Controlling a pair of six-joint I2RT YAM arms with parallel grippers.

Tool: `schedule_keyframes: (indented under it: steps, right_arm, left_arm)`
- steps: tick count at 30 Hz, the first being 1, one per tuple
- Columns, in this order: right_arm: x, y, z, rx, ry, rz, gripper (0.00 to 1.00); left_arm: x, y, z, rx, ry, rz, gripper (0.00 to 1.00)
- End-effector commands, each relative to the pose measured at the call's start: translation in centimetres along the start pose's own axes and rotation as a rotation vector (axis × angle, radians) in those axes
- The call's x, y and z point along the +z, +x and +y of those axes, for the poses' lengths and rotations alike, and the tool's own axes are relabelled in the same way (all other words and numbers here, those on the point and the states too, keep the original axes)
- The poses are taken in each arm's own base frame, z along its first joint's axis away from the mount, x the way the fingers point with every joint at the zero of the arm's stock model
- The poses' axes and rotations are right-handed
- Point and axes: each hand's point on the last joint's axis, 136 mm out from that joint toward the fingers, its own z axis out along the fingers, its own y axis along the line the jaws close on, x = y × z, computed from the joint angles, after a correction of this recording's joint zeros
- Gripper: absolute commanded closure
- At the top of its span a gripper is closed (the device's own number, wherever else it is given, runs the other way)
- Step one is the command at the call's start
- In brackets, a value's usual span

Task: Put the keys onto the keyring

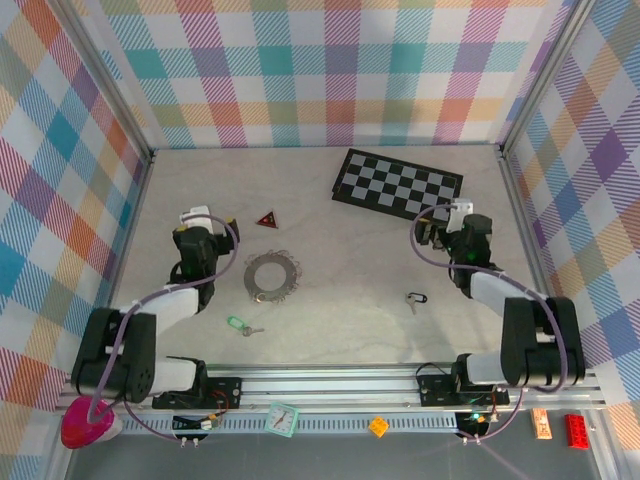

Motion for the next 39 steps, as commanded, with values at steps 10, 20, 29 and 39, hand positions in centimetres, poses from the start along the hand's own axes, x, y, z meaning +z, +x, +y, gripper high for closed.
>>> schedule_keyframes:
  steps: [10,20,29,39]
  right_arm:
    - [-5.7,1.7,5.2,0.386,-0.167,0.333,0.03]
    - [-6.6,6.6,14.2,0.371,-0.320,0.561,0.12]
    - [-5.5,8.5,24.5,0.305,-0.564,0.712,0.25]
    - [-3.4,9.0,31.6,0.062,-0.704,0.771,0.42]
  left_arm:
    - [-3.6,1.6,-2.5,-0.289,0.135,0.347,0.00]
    - [-6.8,7.6,-4.6,-0.498,0.169,0.692,0.01]
    - [-7.9,10.5,-6.0,-0.522,0.200,0.750,0.03]
    - [-8.2,9.5,-6.6,-0.534,0.217,0.707,0.04]
